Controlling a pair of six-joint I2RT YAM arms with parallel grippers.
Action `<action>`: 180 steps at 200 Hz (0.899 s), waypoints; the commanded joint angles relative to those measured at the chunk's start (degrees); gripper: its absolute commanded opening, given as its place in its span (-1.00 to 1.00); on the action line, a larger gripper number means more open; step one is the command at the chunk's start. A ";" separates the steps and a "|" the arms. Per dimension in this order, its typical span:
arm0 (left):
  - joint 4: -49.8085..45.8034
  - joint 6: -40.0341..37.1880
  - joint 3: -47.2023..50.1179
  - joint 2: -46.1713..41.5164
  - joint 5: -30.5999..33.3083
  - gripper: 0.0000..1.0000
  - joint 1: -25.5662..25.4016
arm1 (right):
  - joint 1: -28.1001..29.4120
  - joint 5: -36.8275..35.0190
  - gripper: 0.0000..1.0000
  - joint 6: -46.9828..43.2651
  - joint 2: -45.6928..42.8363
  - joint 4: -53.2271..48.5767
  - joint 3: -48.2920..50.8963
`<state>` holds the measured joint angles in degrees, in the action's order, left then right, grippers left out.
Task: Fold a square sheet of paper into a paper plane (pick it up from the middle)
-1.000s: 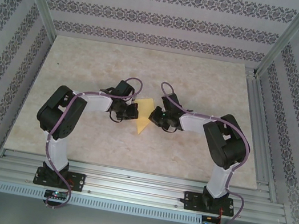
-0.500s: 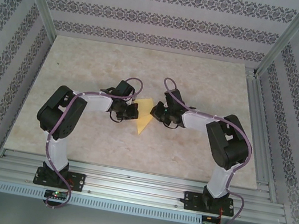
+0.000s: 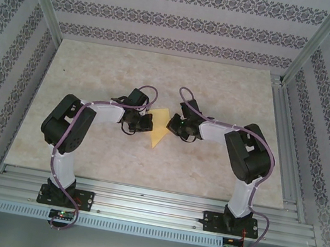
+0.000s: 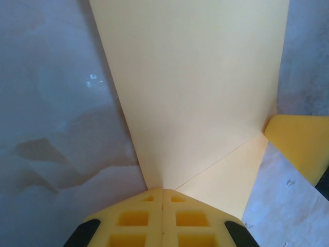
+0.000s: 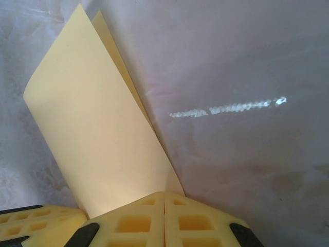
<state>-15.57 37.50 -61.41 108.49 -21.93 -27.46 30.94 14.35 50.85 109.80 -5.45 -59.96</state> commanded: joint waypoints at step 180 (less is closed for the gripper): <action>-4.61 -2.03 -1.94 0.81 1.85 -0.99 -0.97 | 3.84 2.56 -0.87 4.43 -0.15 10.79 4.96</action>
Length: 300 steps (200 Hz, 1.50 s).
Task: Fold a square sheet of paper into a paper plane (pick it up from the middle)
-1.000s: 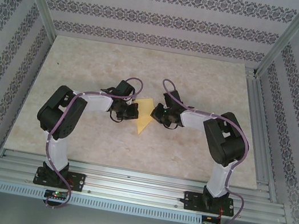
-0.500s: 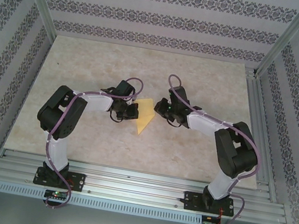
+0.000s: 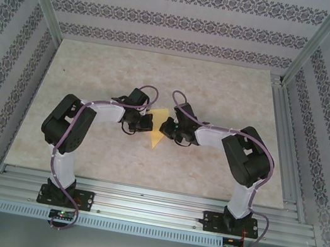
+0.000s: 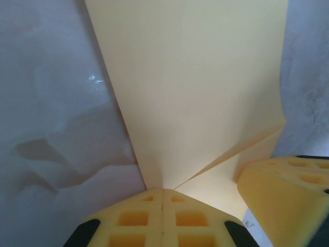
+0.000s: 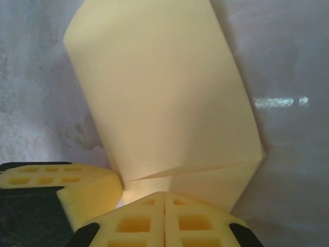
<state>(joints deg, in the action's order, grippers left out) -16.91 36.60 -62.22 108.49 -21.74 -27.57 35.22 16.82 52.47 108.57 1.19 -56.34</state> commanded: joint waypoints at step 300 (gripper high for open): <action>5.63 7.05 7.81 -5.99 2.85 -0.84 -7.87 | 0.53 -6.27 -0.88 11.08 1.00 8.21 5.72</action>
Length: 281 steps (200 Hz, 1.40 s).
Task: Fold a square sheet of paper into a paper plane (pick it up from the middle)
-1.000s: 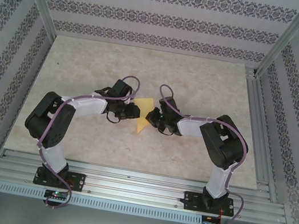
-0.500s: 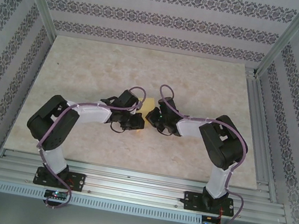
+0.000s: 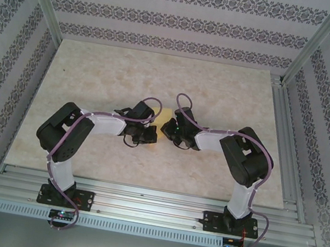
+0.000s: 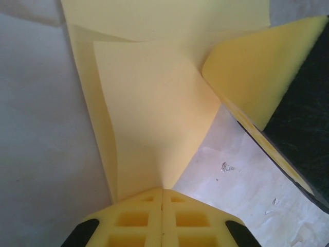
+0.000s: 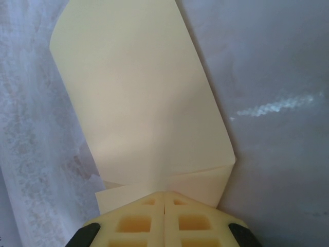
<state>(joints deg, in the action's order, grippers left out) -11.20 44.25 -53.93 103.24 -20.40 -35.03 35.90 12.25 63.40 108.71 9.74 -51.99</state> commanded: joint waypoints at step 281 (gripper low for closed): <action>-0.80 0.57 4.69 0.12 4.84 -1.00 -0.39 | 3.65 2.60 -0.90 -5.06 -6.31 -2.06 1.81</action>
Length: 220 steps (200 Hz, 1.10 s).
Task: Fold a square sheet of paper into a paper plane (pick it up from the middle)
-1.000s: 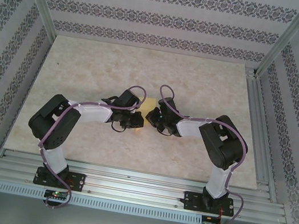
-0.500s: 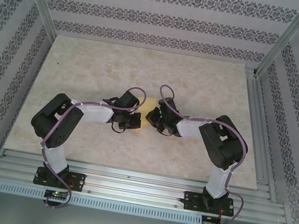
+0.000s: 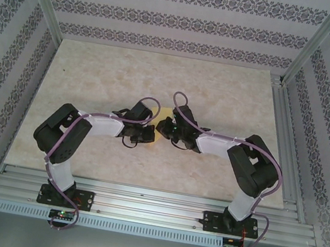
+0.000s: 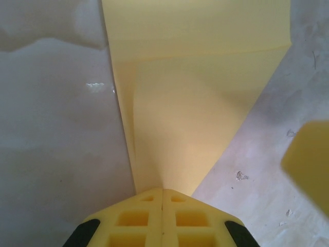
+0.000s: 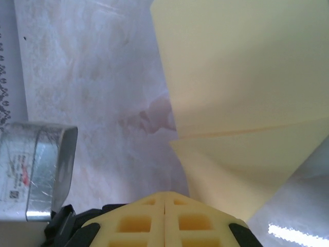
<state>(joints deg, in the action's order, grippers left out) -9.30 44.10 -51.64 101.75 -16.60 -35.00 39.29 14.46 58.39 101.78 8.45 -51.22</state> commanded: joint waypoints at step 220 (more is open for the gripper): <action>-7.34 -2.21 3.21 3.10 -0.37 -1.00 -0.42 | -10.17 1.92 -0.97 -7.32 9.12 -6.15 -2.99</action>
<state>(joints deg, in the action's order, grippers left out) -6.76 43.79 -50.02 101.38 -17.43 -34.94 32.25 21.12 55.31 108.57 6.98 -52.07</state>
